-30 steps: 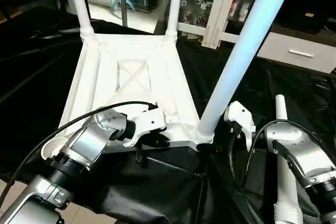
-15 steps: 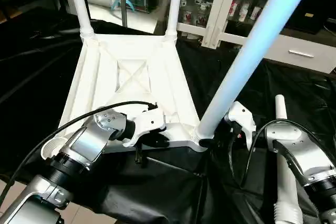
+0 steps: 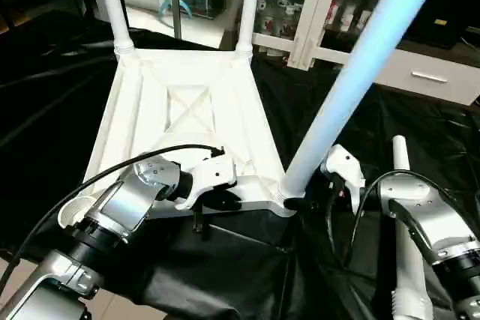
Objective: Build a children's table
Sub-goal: Rotate leg to tighten
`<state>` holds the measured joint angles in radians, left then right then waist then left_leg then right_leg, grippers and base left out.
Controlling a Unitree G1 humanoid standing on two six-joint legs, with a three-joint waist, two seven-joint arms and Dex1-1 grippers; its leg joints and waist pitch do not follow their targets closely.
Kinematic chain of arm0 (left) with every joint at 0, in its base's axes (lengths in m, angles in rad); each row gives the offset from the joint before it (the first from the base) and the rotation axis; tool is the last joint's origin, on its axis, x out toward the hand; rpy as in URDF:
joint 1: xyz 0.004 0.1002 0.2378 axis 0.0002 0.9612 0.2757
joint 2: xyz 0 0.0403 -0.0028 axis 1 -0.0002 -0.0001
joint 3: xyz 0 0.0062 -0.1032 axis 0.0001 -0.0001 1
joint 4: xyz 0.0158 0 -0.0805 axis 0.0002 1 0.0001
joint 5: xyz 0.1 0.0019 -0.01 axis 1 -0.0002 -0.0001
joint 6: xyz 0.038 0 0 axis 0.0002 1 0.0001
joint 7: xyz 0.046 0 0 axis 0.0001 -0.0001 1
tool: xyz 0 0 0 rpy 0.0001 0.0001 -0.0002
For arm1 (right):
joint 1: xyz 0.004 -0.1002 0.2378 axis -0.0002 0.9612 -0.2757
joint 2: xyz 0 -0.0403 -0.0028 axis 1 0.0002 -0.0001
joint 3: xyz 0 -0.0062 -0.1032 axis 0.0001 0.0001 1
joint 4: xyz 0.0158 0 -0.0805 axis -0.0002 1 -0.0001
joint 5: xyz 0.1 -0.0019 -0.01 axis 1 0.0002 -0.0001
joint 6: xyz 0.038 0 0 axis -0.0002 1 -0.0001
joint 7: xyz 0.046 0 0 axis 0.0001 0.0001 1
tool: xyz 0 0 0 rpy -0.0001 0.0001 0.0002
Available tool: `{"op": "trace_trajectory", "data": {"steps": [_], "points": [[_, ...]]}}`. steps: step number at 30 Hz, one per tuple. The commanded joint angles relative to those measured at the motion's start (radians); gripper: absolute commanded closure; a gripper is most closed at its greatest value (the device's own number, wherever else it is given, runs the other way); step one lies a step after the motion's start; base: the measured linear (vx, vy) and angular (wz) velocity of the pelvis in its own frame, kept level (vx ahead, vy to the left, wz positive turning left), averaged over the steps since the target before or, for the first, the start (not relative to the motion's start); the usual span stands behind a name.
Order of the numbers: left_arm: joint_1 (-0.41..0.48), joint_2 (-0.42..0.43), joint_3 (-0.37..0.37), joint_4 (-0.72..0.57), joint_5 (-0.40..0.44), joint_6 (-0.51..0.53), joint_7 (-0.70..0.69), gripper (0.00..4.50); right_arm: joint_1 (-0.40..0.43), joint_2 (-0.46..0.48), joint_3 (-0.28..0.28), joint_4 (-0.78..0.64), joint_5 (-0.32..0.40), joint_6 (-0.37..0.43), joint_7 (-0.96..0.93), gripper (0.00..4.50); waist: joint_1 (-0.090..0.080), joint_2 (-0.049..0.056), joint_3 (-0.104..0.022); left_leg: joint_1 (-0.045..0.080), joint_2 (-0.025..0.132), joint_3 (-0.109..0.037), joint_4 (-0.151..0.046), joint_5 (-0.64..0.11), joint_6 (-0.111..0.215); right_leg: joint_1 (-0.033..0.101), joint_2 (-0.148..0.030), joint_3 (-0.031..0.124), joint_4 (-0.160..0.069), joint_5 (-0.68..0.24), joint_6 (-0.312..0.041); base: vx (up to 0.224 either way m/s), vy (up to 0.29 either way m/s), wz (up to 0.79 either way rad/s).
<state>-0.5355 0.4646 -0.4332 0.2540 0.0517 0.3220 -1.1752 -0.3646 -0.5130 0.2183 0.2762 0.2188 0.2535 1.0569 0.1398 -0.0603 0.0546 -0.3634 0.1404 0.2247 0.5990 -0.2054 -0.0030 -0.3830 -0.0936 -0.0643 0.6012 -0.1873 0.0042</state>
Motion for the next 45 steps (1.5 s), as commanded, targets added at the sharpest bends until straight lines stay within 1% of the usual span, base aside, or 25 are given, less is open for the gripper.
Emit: {"op": "trace_trajectory", "data": {"steps": [1,6,8,10,16,18,20,21,23,26,29,30,31,32,33,34,36,38,39,40,41,42,43,44,45], "points": [[0.004,-0.016,-0.033,0.005,-0.004,0.005,-0.021,4.50,0.005,0.015,0.015,0.054,-0.010,0.045,-0.026,1.81,-0.008,0.005,-0.056,0.031,0.107,-0.057,-0.087,-0.227,-0.034,0.024,-0.092,0.057,-0.061,-0.182,-0.264,0.000,0.000,0.00],[0.003,-0.019,-0.033,0.003,-0.007,0.008,-0.023,4.50,0.018,0.057,0.018,0.126,-0.035,0.066,-0.085,1.81,-0.015,0.005,-0.049,0.036,0.108,-0.067,-0.095,-0.346,-0.081,0.018,-0.098,0.057,-0.078,-0.349,-0.217,0.000,0.000,0.00],[0.003,-0.018,-0.032,0.002,-0.005,0.008,-0.023,4.50,0.023,0.063,0.020,0.130,-0.044,0.068,-0.090,1.81,-0.024,0.005,-0.047,0.037,0.109,-0.074,-0.099,-0.397,-0.097,0.014,-0.098,0.057,-0.083,-0.401,-0.195,0.000,0.000,0.00],[0.004,-0.016,-0.030,0.001,-0.005,0.007,-0.024,4.50,0.026,0.065,0.021,0.125,-0.047,0.070,-0.093,1.81,-0.030,0.005,-0.047,0.042,0.108,-0.074,-0.100,-0.426,-0.106,0.009,-0.095,0.057,-0.085,-0.409,-0.188,0.000,0.000,0.00],[0.003,-0.021,-0.025,0.006,-0.004,0.010,-0.018,4.50,0.018,0.076,0.014,0.147,-0.062,0.071,-0.125,1.81,-0.033,0.004,-0.049,0.040,0.108,-0.072,-0.102,-0.420,-0.109,0.010,-0.093,0.058,-0.081,-0.348,-0.201,0.000,0.000,0.00],[0.002,-0.038,-0.013,0.011,-0.011,0.022,0.004,4.50,0.013,0.100,0.003,0.172,-0.079,0.071,-0.192,1.81,-0.034,0.004,-0.047,0.039,0.107,-0.074,-0.103,-0.437,-0.111,0.009,-0.095,0.058,-0.084,-0.376,-0.196,0.000,0.000,0.00],[-0.002,-0.060,0.000,0.019,-0.015,0.037,0.036,4.50,0.011,0.125,-0.012,0.188,-0.091,0.068,-0.260,1.81,-0.041,0.002,-0.042,0.045,0.105,-0.081,-0.101,-0.511,-0.119,0.002,-0.099,0.056,-0.098,-0.501,-0.166,0.000,0.000,0.00],[-0.008,-0.088,0.016,0.033,-0.014,0.057,0.083,4.50,0.009,0.161,-0.038,0.209,-0.102,0.061,-0.359,1.81,-0.044,-0.002,-0.043,0.043,0.105,-0.083,-0.102,-0.520,-0.120,0.002,-0.099,0.054,-0.099,-0.522,-0.157,0.000,0.000,0.00],[-0.014,-0.111,0.028,0.046,-0.011,0.073,0.123,4.50,0.006,0.192,-0.063,0.226,-0.111,0.055,-0.447,1.81,-0.061,0.003,-0.042,0.039,0.105,-0.098,-0.107,-0.567,-0.140,0.004,-0.099,0.042,-0.106,-0.576,-0.126,0.000,0.000,0.00],[-0.022,-0.154,0.046,0.069,-0.005,0.110,0.194,4.50,0.008,0.246,-0.105,0.237,-0.107,0.049,-0.564,1.81,-0.069,0.005,-0.042,0.033,0.105,-0.107,-0.113,-0.607,-0.147,0.010,-0.097,0.034,-0.108,-0.591,-0.105,-0.013,0.011,-0.07],[-0.043,-0.290,0.107,0.132,0.004,0.201,0.404,4.50,-0.020,0.406,-0.208,0.308,-0.067,0.015,-0.837,1.81,-0.089,0.023,-0.038,0.051,0.104,-0.116,-0.118,-0.737,-0.171,0.004,-0.089,0.003,-0.127,-0.561,-0.104,-0.015,0.014,-0.06],[-0.046,-0.306,0.114,0.139,0.004,0.211,0.426,4.50,-0.028,0.425,-0.221,0.322,-0.058,0.011,-0.865,1.81,-0.096,0.022,-0.034,0.052,0.106,-0.117,-0.124,-0.762,-0.171,0.005,-0.084,-0.005,-0.128,-0.555,-0.103,0.000,0.000,0.00],[-0.052,-0.329,0.126,0.152,0.005,0.220,0.461,4.50,-0.043,0.447,-0.228,0.347,-0.054,0.004,-0.893,1.81,-0.103,0.024,-0.033,0.043,0.108,-0.121,-0.134,-0.794,-0.172,0.019,-0.078,-0.017,-0.122,-0.534,-0.092,0.000,0.000,0.00],[-0.057,-0.343,0.133,0.161,0.010,0.223,0.484,4.50,-0.055,0.464,-0.236,0.368,-0.050,-0.003,-0.914,1.81,-0.109,0.032,-0.031,0.034,0.110,-0.113,-0.152,-0.824,-0.178,0.025,-0.067,-0.017,-0.105,-0.494,-0.096,0.000,0.000,0.00],[-0.060,-0.354,0.138,0.168,0.014,0.224,0.501,4.50,-0.065,0.477,-0.241,0.384,-0.048,-0.008,-0.929,1.81,-0.110,0.032,-0.032,0.031,0.110,-0.109,-0.157,-0.831,-0.179,0.025,-0.063,-0.016,-0.097,-0.478,-0.100,0.000,0.000,0.00],[-0.067,-0.378,0.150,0.182,0.021,0.223,0.546,4.50,-0.085,0.500,-0.250,0.416,-0.044,-0.020,-0.970,1.81,-0.113,0.032,-0.028,0.033,0.103,-0.097,-0.162,-0.841,-0.178,0.015,-0.060,-0.016,-0.097,-0.492,-0.103,0.000,0.000,0.00],[-0.078,-0.413,0.166,0.196,0.027,0.219,0.608,4.50,-0.122,0.542,-0.279,0.468,-0.026,-0.049,-1.053,1.81,-0.114,0.027,-0.028,0.045,0.095,-0.089,-0.150,-0.824,-0.165,0.008,-0.066,-0.021,-0.115,-0.567,-0.086,0.000,0.000,0.00],[-0.086,-0.431,0.176,0.203,0.028,0.222,0.636,4.50,-0.147,0.563,-0.283,0.496,-0.035,-0.066,-1.073,1.81,-0.114,0.016,-0.028,0.064,0.088,-0.100,-0.112,-0.748,-0.139,-0.004,-0.099,-0.019,-0.160,-0.695,-0.049,0.000,0.000,0.00],[-0.089,-0.433,0.177,0.204,0.028,0.226,0.640,4.50,-0.157,0.570,-0.285,0.507,-0.044,-0.077,-1.081,1.81,-0.112,0.018,-0.027,0.068,0.087,-0.103,-0.102,-0.726,-0.132,-0.006,-0.108,-0.020,-0.170,-0.722,-0.041,0.000,0.000,0.00],[-0.089,-0.432,0.178,0.203,0.029,0.229,0.639,4.50,-0.161,0.572,-0.285,0.511,-0.045,-0.076,-1.079,1.81,-0.114,0.024,-0.027,0.060,0.092,-0.112,-0.101,-0.698,-0.125,0.007,-0.117,-0.026,-0.173,-0.725,-0.032,0.000,0.000,0.00],[-0.090,-0.430,0.179,0.200,0.029,0.235,0.640,4.50,-0.172,0.576,-0.287,0.523,-0.051,-0.080,-1.082,1.81,-0.115,0.028,-0.028,0.039,0.103,-0.122,-0.121,-0.704,-0.135,0.028,-0.109,-0.027,-0.156,-0.671,-0.033,0.000,0.000,0.00],[-0.090,-0.427,0.180,0.199,0.029,0.236,0.640,4.50,-0.175,0.578,-0.288,0.528,-0.053,-0.083,-1.085,1.81,-0.116,0.029,-0.028,0.030,0.107,-0.125,-0.133,-0.719,-0.145,0.034,-0.103,-0.022,-0.140,-0.627,-0.039,0.000,0.000,0.00],[-0.089,-0.422,0.179,0.198,0.030,0.237,0.638,4.50,-0.177,0.578,-0.288,0.530,-0.053,-0.083,-1.083,1.81,-0.113,0.026,-0.031,0.027,0.107,-0.124,-0.142,-0.733,-0.163,0.027,-0.096,-0.009,-0.122,-0.550,-0.062,0.000,0.000,0.00],[-0.089,-0.418,0.178,0.197,0.032,0.238,0.635,4.50,-0.178,0.579,-0.288,0.530,-0.051,-0.082,-1.079,1.81,-0.110,0.020,-0.031,0.038,0.099,-0.121,-0.128,-0.709,-0.163,0.009,-0.108,-0.001,-0.136,-0.557,-0.077,0.000,0.000,0.00],[-0.089,-0.417,0.177,0.197,0.032,0.239,0.635,4.50,-0.178,0.579,-0.288,0.531,-0.051,-0.082,-1.078,1.81,-0.109,0.019,-0.031,0.043,0.096,-0.119,-0.121,-0.693,-0.156,0.002,-0.114,0.001,-0.145,-0.573,-0.082,0.000,0.000,0.00]]}}
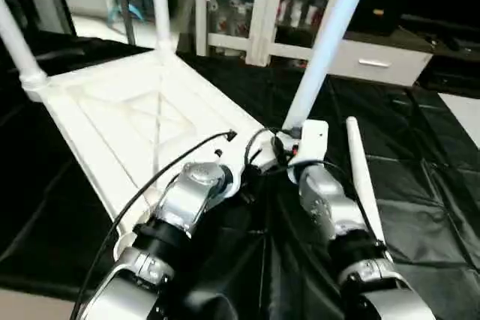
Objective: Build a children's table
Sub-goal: Rotate leg to tighten
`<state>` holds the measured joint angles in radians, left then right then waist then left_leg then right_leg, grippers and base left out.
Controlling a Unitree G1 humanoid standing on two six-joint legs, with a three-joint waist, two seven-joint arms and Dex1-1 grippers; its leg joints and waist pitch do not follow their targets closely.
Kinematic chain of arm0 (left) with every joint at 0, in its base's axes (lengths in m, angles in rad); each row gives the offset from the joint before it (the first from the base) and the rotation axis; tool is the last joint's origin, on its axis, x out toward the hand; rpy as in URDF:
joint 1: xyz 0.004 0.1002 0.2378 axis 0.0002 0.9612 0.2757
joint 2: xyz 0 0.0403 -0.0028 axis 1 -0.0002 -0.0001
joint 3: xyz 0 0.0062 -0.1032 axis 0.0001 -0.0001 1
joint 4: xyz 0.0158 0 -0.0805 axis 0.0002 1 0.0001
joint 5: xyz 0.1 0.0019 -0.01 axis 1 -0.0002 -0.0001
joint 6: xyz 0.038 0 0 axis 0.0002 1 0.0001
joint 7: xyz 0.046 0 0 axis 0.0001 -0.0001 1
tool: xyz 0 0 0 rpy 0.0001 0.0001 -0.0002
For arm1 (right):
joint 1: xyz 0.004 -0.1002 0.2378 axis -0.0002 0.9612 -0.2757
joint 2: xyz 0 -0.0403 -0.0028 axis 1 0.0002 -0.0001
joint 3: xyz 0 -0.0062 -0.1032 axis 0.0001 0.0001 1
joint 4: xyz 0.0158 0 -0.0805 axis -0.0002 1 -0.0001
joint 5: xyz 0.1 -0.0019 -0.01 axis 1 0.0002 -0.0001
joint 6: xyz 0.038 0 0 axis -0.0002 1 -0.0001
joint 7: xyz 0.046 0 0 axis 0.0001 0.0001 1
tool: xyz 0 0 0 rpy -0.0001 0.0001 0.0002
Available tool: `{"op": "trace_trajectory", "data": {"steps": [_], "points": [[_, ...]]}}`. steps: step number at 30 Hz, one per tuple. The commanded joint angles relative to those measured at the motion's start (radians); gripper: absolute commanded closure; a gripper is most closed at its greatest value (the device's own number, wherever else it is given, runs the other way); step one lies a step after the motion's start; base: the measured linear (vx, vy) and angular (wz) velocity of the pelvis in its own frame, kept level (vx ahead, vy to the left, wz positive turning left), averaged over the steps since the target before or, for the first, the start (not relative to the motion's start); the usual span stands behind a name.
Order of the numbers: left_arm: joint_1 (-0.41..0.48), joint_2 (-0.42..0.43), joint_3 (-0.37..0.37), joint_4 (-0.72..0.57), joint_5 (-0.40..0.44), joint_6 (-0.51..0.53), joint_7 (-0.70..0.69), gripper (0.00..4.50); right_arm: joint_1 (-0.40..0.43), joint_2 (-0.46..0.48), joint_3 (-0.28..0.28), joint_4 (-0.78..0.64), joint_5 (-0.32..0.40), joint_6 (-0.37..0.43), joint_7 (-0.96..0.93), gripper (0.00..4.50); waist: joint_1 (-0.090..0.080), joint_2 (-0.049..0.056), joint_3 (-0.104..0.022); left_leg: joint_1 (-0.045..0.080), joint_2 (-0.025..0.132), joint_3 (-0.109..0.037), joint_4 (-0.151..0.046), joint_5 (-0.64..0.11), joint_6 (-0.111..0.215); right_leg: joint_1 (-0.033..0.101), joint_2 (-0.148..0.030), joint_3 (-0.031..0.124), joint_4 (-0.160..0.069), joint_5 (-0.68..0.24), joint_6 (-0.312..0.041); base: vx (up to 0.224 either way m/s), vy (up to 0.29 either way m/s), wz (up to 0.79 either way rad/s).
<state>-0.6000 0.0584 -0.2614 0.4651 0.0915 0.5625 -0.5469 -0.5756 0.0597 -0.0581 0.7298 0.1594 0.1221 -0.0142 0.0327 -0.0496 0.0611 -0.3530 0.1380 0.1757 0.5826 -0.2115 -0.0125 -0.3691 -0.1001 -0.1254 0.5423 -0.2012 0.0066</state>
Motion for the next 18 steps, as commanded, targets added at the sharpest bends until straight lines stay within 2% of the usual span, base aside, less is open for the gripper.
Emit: {"op": "trace_trajectory", "data": {"steps": [1,2,4,5,8,9,10,11,12,14,15,16,17,18], "points": [[-0.024,-0.006,0.005,-0.013,-0.007,-0.001,0.005,4.50,0.029,0.007,-0.010,0.085,0.007,0.047,-0.001,1.81,-0.002,0.009,-0.037,0.030,0.100,-0.072,-0.100,-0.656,-0.129,-0.007,-0.114,0.063,-0.090,-0.573,-0.085,0.000,0.000,0.00],[-0.023,-0.004,0.006,-0.013,-0.008,-0.001,0.005,4.50,0.028,0.006,-0.007,0.086,0.005,0.045,0.000,1.81,-0.002,0.009,-0.038,0.020,0.104,-0.075,-0.105,-0.628,-0.124,0.001,-0.112,0.065,-0.084,-0.555,-0.086,0.000,0.000,0.00],[-0.023,0.001,0.010,-0.009,-0.009,-0.004,0.008,4.50,0.019,0.005,-0.002,0.095,0.000,0.018,0.009,1.81,-0.004,0.012,-0.039,0.017,0.106,-0.074,-0.111,-0.621,-0.135,0.000,-0.105,0.067,-0.076,-0.507,-0.094,0.000,0.000,0.00],[-0.023,0.002,0.010,-0.009,-0.009,-0.004,0.008,4.50,0.018,0.005,-0.001,0.094,0.000,0.016,0.013,1.25,-0.004,0.013,-0.038,0.019,0.106,-0.072,-0.112,-0.625,-0.139,-0.002,-0.103,0.069,-0.074,-0.484,-0.101,0.000,0.000,0.00],[-0.020,0.014,0.008,-0.010,-0.012,-0.008,-0.004,4.50,0.029,-0.001,0.017,0.034,0.002,-0.013,0.069,1.05,-0.001,0.010,-0.040,0.018,0.107,-0.068,-0.111,-0.602,-0.130,-0.002,-0.105,0.075,-0.071,-0.445,-0.118,0.000,0.000,0.00],[-0.020,0.014,0.008,-0.010,-0.012,-0.008,-0.004,4.50,0.029,-0.001,0.017,0.034,0.002,-0.013,0.069,1.05,-0.001,0.010,-0.043,0.015,0.107,-0.068,-0.111,-0.582,-0.126,0.001,-0.105,0.077,-0.068,-0.426,-0.124,0.000,0.000,0.00],[-0.018,0.021,0.007,-0.014,-0.013,-0.011,-0.014,4.50,0.037,-0.007,0.023,-0.002,0.003,-0.008,0.089,0.77,0.003,0.010,-0.046,0.012,0.109,-0.063,-0.110,-0.538,-0.121,0.003,-0.107,0.081,-0.065,-0.383,-0.137,0.000,0.000,0.00],[-0.018,0.021,0.007,-0.014,-0.013,-0.011,-0.014,4.50,0.037,-0.007,0.023,-0.002,0.003,-0.008,0.089,0.69,0.004,0.006,-0.048,0.008,0.109,-0.059,-0.111,-0.486,-0.112,0.005,-0.105,0.083,-0.058,-0.338,-0.146,0.000,0.000,0.00],[-0.014,0.034,0.000,-0.023,-0.014,-0.018,-0.035,4.50,0.052,-0.016,0.024,-0.053,0.010,0.012,0.111,0.67,0.005,0.006,-0.048,0.007,0.109,-0.058,-0.110,-0.464,-0.107,0.006,-0.105,0.084,-0.055,-0.323,-0.151,0.000,0.000,0.00],[0.002,0.075,-0.022,-0.048,-0.017,-0.033,-0.100,4.50,0.097,-0.060,0.038,-0.195,0.029,0.087,0.169,0.49,0.014,0.004,-0.055,0.004,0.112,-0.045,-0.106,-0.345,-0.075,0.010,-0.103,0.089,-0.045,-0.223,-0.170,0.000,0.000,0.00],[0.004,0.079,-0.025,-0.050,-0.017,-0.035,-0.108,4.50,0.102,-0.066,0.040,-0.210,0.031,0.096,0.176,0.26,0.019,0.002,-0.054,0.003,0.111,-0.044,-0.105,-0.320,-0.063,0.012,-0.099,0.089,-0.045,-0.212,-0.166,0.000,0.000,0.00],[0.015,0.110,-0.042,-0.064,-0.015,-0.057,-0.152,4.50,0.136,-0.108,0.054,-0.306,0.054,0.159,0.228,0.26,0.022,0.005,-0.054,0.011,0.113,-0.036,-0.103,-0.310,-0.052,0.002,-0.096,0.092,-0.043,-0.216,-0.176,0.000,0.000,0.00],[0.021,0.130,-0.054,-0.072,-0.013,-0.072,-0.178,4.50,0.158,-0.136,0.062,-0.364,0.068,0.196,0.264,0.26,0.029,-0.004,-0.055,0.007,0.108,-0.031,-0.098,-0.297,-0.033,0.007,-0.093,0.097,-0.045,-0.231,-0.169,0.000,0.000,0.00],[0.024,0.137,-0.057,-0.076,-0.015,-0.071,-0.189,4.50,0.166,-0.150,0.068,-0.385,0.074,0.210,0.283,0.26,0.034,-0.005,-0.057,0.005,0.109,-0.029,-0.095,-0.278,-0.028,0.006,-0.099,0.102,-0.041,-0.225,-0.172,0.056,-0.045,0.05]]}}
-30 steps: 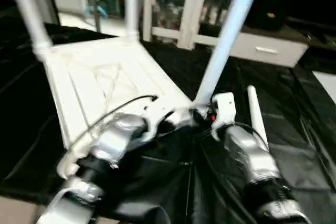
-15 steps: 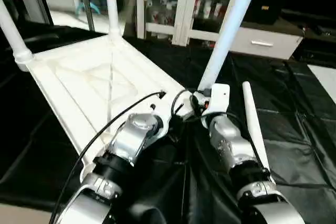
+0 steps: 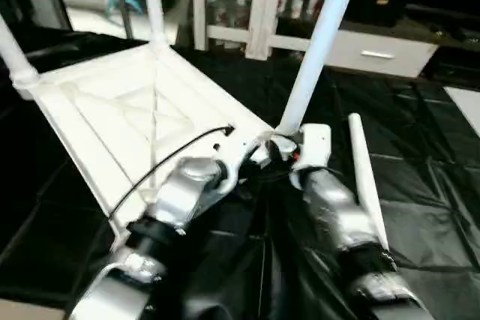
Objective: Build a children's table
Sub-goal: Rotate leg to tighten
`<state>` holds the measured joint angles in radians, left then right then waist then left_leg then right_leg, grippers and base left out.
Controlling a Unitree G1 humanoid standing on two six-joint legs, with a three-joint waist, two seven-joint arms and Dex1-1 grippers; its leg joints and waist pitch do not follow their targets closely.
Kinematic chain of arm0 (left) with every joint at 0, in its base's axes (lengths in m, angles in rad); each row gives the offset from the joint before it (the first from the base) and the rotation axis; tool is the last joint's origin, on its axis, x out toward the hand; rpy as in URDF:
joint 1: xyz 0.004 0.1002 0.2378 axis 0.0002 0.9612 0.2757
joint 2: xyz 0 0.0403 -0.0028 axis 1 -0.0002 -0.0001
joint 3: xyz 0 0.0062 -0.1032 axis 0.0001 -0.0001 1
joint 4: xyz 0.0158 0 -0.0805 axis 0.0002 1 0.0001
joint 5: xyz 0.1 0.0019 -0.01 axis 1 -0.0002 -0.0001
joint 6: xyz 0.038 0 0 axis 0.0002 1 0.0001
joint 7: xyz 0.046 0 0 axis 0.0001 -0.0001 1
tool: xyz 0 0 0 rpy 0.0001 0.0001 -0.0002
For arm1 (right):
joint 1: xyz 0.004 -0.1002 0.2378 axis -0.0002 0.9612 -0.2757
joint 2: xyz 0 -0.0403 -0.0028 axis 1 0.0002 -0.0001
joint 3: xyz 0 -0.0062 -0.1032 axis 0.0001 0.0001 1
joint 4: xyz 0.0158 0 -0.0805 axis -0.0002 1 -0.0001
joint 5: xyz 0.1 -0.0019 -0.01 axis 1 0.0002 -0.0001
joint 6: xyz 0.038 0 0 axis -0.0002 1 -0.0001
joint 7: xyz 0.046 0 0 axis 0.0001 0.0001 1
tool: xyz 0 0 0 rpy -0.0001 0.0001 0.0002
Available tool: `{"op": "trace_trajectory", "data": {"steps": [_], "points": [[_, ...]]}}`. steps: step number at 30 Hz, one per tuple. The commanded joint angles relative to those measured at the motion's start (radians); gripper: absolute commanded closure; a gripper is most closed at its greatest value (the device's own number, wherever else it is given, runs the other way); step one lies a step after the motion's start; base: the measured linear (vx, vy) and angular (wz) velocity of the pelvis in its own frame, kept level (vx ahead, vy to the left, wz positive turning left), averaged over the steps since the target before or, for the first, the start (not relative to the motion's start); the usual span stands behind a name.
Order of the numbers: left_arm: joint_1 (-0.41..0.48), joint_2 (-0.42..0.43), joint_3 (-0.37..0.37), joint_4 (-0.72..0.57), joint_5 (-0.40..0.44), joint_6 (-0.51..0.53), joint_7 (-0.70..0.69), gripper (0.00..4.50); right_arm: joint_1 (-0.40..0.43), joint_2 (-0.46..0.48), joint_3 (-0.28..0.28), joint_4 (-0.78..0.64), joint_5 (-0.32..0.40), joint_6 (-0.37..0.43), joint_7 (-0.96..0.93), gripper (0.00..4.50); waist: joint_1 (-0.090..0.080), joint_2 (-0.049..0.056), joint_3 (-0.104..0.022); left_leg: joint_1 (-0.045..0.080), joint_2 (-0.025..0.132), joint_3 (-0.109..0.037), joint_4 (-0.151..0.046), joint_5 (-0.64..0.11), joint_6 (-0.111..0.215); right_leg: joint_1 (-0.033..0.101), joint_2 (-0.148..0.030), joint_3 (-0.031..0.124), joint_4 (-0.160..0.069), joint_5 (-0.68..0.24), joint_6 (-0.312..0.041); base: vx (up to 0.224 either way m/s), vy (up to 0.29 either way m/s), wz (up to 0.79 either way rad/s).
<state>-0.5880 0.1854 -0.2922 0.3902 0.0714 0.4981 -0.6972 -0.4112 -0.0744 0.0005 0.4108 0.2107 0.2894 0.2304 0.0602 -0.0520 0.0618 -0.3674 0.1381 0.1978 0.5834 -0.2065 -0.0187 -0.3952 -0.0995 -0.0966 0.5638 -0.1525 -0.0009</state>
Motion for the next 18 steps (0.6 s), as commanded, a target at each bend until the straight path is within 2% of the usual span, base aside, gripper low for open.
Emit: {"op": "trace_trajectory", "data": {"steps": [1,2,3,4,5,6,7,9,11,12,13,15,16,18], "points": [[0.023,0.051,-0.044,-0.017,0.000,-0.021,-0.100,4.50,0.041,-0.101,0.030,-0.169,0.059,0.110,0.143,0.26,0.013,0.000,-0.061,0.019,0.105,-0.046,-0.091,-0.239,-0.007,0.032,-0.097,0.075,-0.058,-0.244,-0.178,0.055,-0.048,0.03],[0.023,0.054,-0.046,-0.018,0.000,-0.023,-0.105,4.50,0.044,-0.107,0.031,-0.176,0.062,0.114,0.152,0.26,0.023,0.001,-0.066,0.016,0.108,-0.044,-0.086,-0.165,0.019,0.039,-0.097,0.075,-0.043,-0.160,-0.191,0.055,-0.048,0.03],[0.027,0.069,-0.052,-0.023,-0.002,-0.032,-0.126,4.50,0.056,-0.138,0.035,-0.208,0.074,0.134,0.189,0.26,0.023,0.002,-0.065,0.016,0.107,-0.041,-0.085,-0.138,0.031,0.036,-0.092,0.075,-0.040,-0.126,-0.201,0.052,-0.044,-0.01],[0.027,0.069,-0.052,-0.023,-0.002,-0.032,-0.126,4.50,0.056,-0.138,0.035,-0.208,0.074,0.134,0.189,0.26,0.026,0.001,-0.066,0.014,0.106,-0.040,-0.084,-0.115,0.041,0.040,-0.091,0.074,-0.035,-0.094,-0.212,0.000,0.000,0.00],[0.040,0.125,-0.073,-0.042,-0.010,-0.088,-0.218,4.50,0.096,-0.268,0.060,-0.297,0.105,0.154,0.342,0.26,0.037,0.004,-0.064,0.013,0.101,-0.036,-0.078,-0.110,0.055,0.042,-0.091,0.073,-0.035,-0.079,-0.233,0.000,0.000,0.00],[0.044,0.142,-0.079,-0.049,-0.015,-0.108,-0.250,4.50,0.108,-0.310,0.067,-0.321,0.111,0.157,0.393,0.26,0.043,0.000,-0.067,0.015,0.106,-0.036,-0.075,-0.107,0.056,0.048,-0.091,0.074,-0.030,-0.067,-0.229,0.000,0.000,0.00],[0.051,0.163,-0.089,-0.060,-0.022,-0.118,-0.290,4.50,0.120,-0.353,0.073,-0.343,0.121,0.153,0.452,0.26,0.047,0.006,-0.067,0.021,0.106,-0.033,-0.074,-0.090,0.067,0.043,-0.090,0.075,-0.025,-0.036,-0.240,0.000,0.000,0.00],[0.057,0.181,-0.098,-0.070,-0.023,-0.133,-0.319,4.50,0.128,-0.381,0.070,-0.356,0.126,0.154,0.490,0.26,0.047,0.004,-0.067,0.019,0.106,-0.032,-0.072,-0.078,0.077,0.044,-0.085,0.073,-0.022,-0.022,-0.259,0.000,0.000,0.00],[0.058,0.185,-0.099,-0.073,-0.024,-0.134,-0.325,4.50,0.130,-0.389,0.069,-0.358,0.127,0.154,0.501,0.26,0.048,0.003,-0.066,0.020,0.107,-0.033,-0.071,-0.087,0.073,0.043,-0.085,0.071,-0.023,-0.053,-0.270,0.000,0.000,0.00],[0.066,0.212,-0.106,-0.092,-0.033,-0.146,-0.364,4.50,0.143,-0.439,0.061,-0.387,0.143,0.171,0.562,0.26,0.049,0.004,-0.065,0.021,0.108,-0.034,-0.072,-0.109,0.063,0.044,-0.086,0.070,-0.027,-0.090,-0.272,0.000,0.000,0.00],[0.066,0.212,-0.106,-0.092,-0.033,-0.146,-0.364,4.50,0.143,-0.439,0.061,-0.387,0.143,0.171,0.562,0.26,0.056,0.006,-0.064,0.027,0.112,-0.034,-0.072,-0.128,0.052,0.042,-0.086,0.071,-0.030,-0.118,-0.266,0.000,0.000,0.00],[0.068,0.221,-0.105,-0.100,-0.040,-0.147,-0.379,4.50,0.147,-0.459,0.056,-0.399,0.147,0.180,0.583,0.26,0.056,0.008,-0.062,0.028,0.113,-0.035,-0.077,-0.146,0.035,0.040,-0.082,0.070,-0.030,-0.145,-0.261,0.000,0.000,0.00],[0.067,0.230,-0.102,-0.110,-0.052,-0.143,-0.395,4.23,0.150,-0.479,0.054,-0.415,0.154,0.196,0.600,0.22,0.056,0.008,-0.061,0.032,0.112,-0.034,-0.078,-0.174,0.018,0.037,-0.082,0.071,-0.033,-0.169,-0.260,0.000,0.000,0.00],[0.064,0.233,-0.096,-0.115,-0.065,-0.143,-0.408,4.23,0.150,-0.495,0.057,-0.427,0.162,0.210,0.609,0.22,0.055,0.004,-0.061,0.029,0.112,-0.036,-0.080,-0.188,0.002,0.040,-0.084,0.071,-0.034,-0.186,-0.250,0.000,0.000,0.00]]}}
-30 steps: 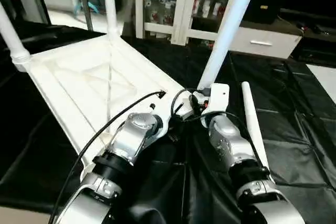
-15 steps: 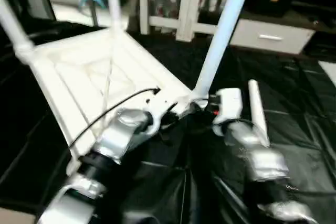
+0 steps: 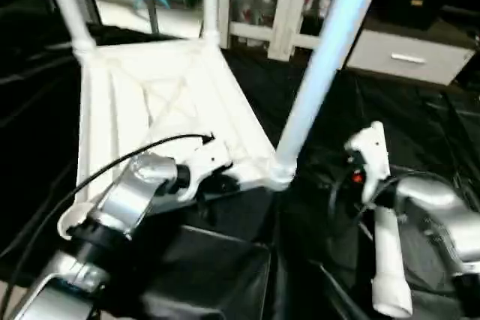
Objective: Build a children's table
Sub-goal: Rotate leg to tighten
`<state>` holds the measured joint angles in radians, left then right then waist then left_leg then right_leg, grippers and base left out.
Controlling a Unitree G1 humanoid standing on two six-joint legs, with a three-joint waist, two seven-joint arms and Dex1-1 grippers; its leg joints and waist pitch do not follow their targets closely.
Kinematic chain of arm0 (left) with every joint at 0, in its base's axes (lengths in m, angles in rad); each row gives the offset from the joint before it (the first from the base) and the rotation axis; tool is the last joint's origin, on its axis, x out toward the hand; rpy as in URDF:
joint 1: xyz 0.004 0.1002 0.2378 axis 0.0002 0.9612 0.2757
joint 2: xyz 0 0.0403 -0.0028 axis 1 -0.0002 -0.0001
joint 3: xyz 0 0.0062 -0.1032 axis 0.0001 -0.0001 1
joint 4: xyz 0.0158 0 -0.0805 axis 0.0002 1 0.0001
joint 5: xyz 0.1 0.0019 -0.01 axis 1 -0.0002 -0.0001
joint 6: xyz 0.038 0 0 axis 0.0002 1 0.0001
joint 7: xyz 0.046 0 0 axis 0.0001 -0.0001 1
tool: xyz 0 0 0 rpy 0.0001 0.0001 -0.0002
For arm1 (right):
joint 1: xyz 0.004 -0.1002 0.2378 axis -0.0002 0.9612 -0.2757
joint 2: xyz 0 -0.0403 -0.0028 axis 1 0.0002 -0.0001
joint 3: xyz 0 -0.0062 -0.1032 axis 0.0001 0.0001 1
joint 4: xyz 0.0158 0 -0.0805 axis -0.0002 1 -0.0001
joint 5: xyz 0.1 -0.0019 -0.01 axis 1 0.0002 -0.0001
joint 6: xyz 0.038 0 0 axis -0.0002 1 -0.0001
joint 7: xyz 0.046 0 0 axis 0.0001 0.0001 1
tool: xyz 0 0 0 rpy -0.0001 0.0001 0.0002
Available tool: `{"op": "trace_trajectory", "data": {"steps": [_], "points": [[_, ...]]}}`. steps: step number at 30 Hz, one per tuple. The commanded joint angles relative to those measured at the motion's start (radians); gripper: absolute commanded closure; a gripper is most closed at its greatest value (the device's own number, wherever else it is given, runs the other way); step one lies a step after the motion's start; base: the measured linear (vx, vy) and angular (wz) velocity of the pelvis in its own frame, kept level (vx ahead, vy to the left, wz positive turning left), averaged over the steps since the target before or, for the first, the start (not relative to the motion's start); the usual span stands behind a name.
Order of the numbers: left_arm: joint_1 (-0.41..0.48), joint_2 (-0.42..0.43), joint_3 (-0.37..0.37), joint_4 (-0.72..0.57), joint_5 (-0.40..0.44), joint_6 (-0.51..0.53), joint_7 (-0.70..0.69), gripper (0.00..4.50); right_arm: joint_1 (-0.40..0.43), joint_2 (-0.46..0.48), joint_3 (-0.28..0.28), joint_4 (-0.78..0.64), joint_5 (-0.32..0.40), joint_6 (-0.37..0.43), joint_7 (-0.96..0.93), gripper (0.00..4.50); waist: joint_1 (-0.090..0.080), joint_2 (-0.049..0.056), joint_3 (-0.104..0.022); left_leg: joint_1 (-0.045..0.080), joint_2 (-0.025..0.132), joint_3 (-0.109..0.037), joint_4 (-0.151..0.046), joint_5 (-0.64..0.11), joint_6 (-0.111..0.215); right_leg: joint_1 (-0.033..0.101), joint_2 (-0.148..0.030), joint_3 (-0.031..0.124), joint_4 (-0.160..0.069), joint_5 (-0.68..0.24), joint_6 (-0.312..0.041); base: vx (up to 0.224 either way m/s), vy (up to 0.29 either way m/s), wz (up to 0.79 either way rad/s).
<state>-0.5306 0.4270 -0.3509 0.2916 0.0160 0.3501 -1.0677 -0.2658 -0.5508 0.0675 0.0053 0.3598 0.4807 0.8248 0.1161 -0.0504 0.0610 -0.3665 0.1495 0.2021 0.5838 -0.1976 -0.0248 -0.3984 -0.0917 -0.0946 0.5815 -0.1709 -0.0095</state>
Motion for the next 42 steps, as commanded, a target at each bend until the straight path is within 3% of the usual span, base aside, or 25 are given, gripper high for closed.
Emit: {"op": "trace_trajectory", "data": {"steps": [1,5,12,22,29,42], "points": [[0.006,-0.009,-0.036,-0.017,-0.011,0.004,-0.038,4.06,0.005,-0.020,-0.009,-0.023,0.014,0.020,0.016,0.22,-0.001,0.003,-0.060,0.027,0.101,-0.042,-0.080,-0.200,0.006,0.044,-0.093,0.069,-0.051,-0.174,-0.239,0.000,0.000,0.00],[-0.013,-0.022,-0.027,-0.007,-0.013,-0.019,-0.036,3.93,0.003,-0.031,0.003,-0.036,0.019,0.036,0.034,0.22,0.001,-0.002,-0.063,0.023,0.099,-0.042,-0.074,-0.178,0.005,0.046,-0.096,0.070,-0.047,-0.155,-0.237,0.000,0.000,0.00],[-0.040,-0.044,-0.019,0.037,-0.001,-0.049,-0.003,3.93,0.014,-0.038,-0.009,-0.051,0.024,0.051,0.042,0.22,0.003,0.005,-0.066,0.021,0.097,-0.042,-0.068,-0.154,0.019,0.048,-0.094,0.068,-0.043,-0.134,-0.242,0.000,0.000,0.00],[-0.045,-0.006,-0.055,0.078,0.051,-0.039,-0.027,3.93,0.025,-0.036,-0.004,-0.065,0.019,0.058,0.038,0.22,0.000,0.005,-0.064,0.021,0.097,-0.047,-0.071,-0.217,-0.006,0.046,-0.096,0.068,-0.054,-0.237,-0.208,0.000,0.000,0.00],[-0.044,0.004,-0.046,0.070,0.059,-0.016,-0.008,3.45,0.020,-0.038,0.001,-0.058,0.014,0.053,0.041,0.22,0.001,-0.001,-0.065,0.019,0.097,-0.045,-0.068,-0.193,0.002,0.047,-0.097,0.067,-0.049,-0.211,-0.222,0.000,0.000,0.00],[-0.008,-0.001,-0.023,0.069,0.050,-0.049,0.018,3.45,0.013,-0.034,0.004,-0.049,0.010,0.053,0.045,0.22,0.001,0.000,-0.067,0.019,0.096,-0.044,-0.065,-0.184,0.006,0.047,-0.096,0.067,-0.048,-0.209,-0.221,0.000,0.000,0.00]]}}
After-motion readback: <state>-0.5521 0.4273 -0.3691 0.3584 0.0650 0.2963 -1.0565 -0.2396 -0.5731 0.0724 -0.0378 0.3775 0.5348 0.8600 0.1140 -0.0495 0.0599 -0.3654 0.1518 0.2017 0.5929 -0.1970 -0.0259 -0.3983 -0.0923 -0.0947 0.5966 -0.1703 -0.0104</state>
